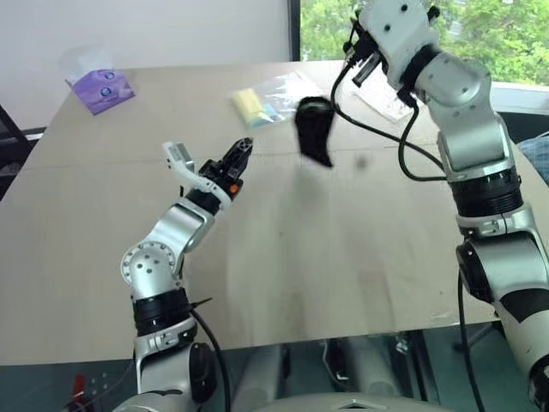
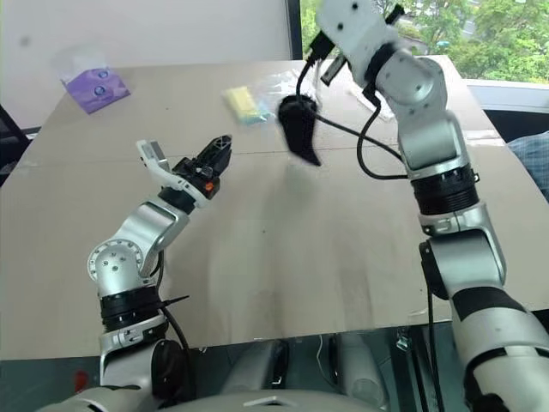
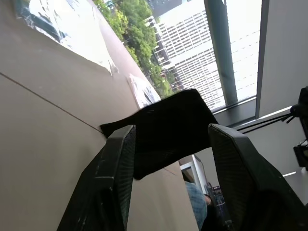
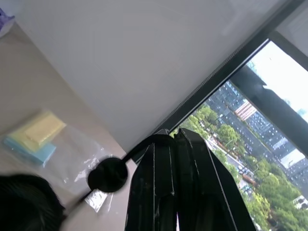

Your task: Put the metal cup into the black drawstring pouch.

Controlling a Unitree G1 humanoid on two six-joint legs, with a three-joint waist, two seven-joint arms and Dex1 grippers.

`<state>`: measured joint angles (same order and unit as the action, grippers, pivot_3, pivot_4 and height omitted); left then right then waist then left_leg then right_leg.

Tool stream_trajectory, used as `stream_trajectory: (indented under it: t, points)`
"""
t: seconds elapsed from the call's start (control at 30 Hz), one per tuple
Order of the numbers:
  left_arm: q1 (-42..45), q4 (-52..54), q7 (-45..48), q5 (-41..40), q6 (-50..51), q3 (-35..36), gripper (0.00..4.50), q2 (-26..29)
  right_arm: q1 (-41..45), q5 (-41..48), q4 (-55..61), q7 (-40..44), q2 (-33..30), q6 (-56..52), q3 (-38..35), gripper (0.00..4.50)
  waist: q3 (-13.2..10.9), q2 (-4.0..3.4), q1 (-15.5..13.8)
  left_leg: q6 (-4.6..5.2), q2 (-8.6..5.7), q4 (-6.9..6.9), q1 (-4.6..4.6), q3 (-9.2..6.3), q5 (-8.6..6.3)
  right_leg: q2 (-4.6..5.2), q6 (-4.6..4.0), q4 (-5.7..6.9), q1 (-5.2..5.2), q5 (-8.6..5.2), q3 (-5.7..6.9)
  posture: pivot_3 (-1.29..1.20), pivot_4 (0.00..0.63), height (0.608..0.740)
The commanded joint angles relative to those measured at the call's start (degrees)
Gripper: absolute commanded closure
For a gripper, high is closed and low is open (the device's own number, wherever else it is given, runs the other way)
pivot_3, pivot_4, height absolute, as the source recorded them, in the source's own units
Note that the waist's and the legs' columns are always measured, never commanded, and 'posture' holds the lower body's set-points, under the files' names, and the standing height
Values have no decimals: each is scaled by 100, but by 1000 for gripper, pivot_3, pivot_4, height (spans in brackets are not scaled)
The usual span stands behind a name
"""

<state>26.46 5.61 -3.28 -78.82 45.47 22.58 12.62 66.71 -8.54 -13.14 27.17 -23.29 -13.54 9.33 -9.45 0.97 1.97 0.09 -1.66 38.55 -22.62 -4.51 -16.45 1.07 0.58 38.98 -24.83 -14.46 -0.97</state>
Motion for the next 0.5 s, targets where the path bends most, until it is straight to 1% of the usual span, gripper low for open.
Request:
stream_trajectory:
  t: [0.03, 0.2, 0.33, 0.37, 0.4, 0.43, 0.5]
  points:
    - [25, 209, 133, -79, -99, 30, 2326, 4, 153, -31, 166, 84, -115, 158, -86, 4500, 0, 0, 0, 0, 0, 0, 0, 0, 0, 0, 0, -1, 0, 0, 0, 0, 150, 740]
    - [6, 307, 187, 151, -88, -145, 2326, 76, 340, -122, -52, 114, -235, 305, -105, 4500, 0, 0, 14, 0, 0, -1, -2, 0, 0, 0, 0, 0, -2, 0, 0, 0, 150, 740]
    - [-2, 503, 349, 1025, -477, -446, 2326, 102, 447, 178, 28, -106, -94, 38, -479, 4500, 0, 0, 13, 0, 0, -1, -3, 1, 0, 0, 0, 1, -2, 0, -1, 0, 150, 740]
    - [-8, 590, 420, 1327, -669, -530, 2326, 106, 269, 99, 234, 70, -235, 158, -364, 4500, 0, 0, 6, 1, 0, -2, -3, 0, 0, 0, 0, 0, -2, 0, -1, 0, 150, 740]
    - [-29, 679, 605, 1486, -794, -576, 2326, 141, 269, 205, 435, 93, -236, 49, -466, 4500, 0, 0, 3, 0, 0, -4, -3, 0, 0, 0, 0, -3, -2, 0, 1, 0, 150, 740]
    - [-53, 776, 784, 1546, -885, -575, 2326, 165, 233, 345, 689, 202, -211, -104, -501, 4500, 0, 0, 6, 0, 0, -4, -4, 0, 0, 0, 0, -4, -2, 0, 0, 0, 150, 740]
    - [-24, 842, 899, 1433, -949, -424, 2326, 152, -101, 533, 1320, 623, -221, -440, -289, 4500, 0, 0, 12, 1, 1, -5, -7, 1, 0, 0, 0, -3, -6, 0, -1, 0, 150, 740]
